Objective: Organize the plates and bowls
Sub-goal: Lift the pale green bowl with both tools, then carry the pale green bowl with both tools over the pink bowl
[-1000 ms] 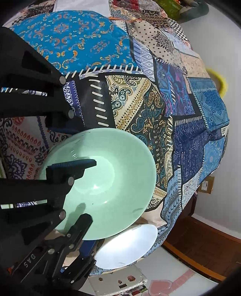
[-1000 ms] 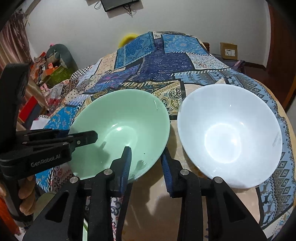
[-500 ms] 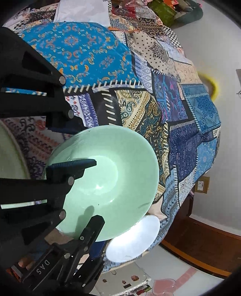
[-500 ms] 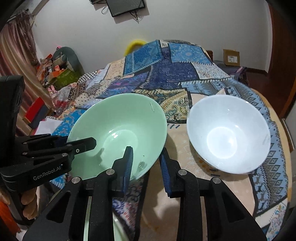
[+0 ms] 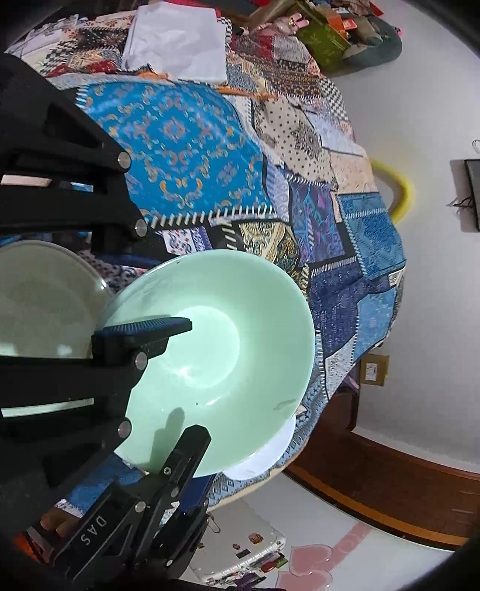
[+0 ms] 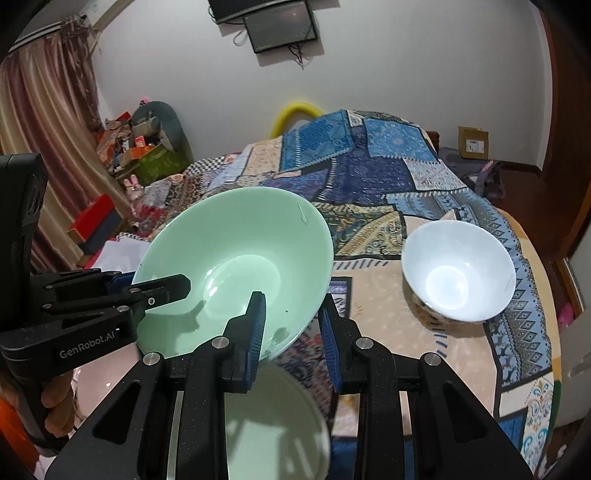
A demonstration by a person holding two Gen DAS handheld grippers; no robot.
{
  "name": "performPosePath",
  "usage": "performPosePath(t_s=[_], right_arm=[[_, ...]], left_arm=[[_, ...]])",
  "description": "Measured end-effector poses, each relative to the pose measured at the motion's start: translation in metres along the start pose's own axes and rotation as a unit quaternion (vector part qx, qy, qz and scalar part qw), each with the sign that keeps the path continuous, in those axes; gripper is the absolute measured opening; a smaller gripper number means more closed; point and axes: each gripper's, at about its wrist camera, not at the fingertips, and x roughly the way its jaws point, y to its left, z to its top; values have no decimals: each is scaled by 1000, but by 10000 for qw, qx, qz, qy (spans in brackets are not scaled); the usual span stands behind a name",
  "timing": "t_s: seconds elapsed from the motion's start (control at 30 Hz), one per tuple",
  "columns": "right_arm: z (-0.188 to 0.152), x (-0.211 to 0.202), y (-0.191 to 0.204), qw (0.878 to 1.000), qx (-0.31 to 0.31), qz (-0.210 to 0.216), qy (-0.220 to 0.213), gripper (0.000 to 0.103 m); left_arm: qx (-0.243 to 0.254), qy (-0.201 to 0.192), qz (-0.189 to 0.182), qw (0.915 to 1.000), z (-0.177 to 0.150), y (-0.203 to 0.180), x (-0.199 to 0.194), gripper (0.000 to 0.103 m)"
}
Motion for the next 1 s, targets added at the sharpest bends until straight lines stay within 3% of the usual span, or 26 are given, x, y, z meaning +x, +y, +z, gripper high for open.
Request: performPosePath(t_s=[0.4,1.0], right_arm=[[-12,-23,49,9992,-302,251,-124,27],[-35,-7,128,9946,-719,742,110,27]], left_arm=[[-233,-280,127,9993,-39,25,-71,25],[-863,-350,374,9949,-103,102,-121,25]])
